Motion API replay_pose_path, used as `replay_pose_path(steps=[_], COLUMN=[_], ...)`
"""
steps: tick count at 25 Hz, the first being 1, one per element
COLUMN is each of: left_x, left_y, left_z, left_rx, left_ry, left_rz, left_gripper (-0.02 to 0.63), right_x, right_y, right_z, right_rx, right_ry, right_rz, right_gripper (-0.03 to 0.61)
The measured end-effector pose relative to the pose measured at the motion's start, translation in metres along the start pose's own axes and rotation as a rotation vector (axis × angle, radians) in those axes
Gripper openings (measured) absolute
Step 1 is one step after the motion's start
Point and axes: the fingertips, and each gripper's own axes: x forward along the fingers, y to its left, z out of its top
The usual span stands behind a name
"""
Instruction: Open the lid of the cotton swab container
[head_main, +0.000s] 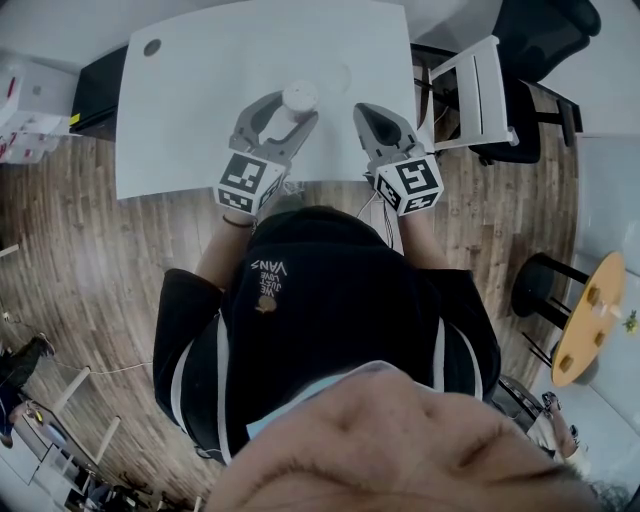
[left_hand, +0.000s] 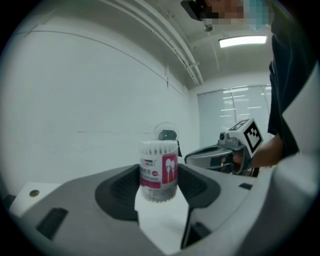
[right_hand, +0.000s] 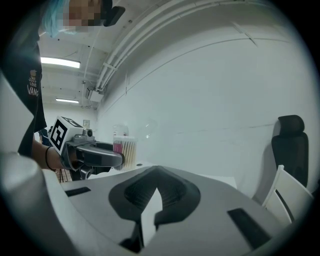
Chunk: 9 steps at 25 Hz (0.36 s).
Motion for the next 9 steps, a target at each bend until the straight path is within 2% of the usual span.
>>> replay_pose_path(steps=[9], left_x=[0.0011], left_y=[0.0051], left_z=[-0.0013], left_rx=[0.001], left_ry=[0.002], left_rz=[0.004], left_gripper=[0.242], right_x=[0.0059], right_y=[-0.0009], right_z=[-0.0014], right_rx=[0.001], right_ry=[0.004], right_rz=[0.004], right_gripper=[0.012])
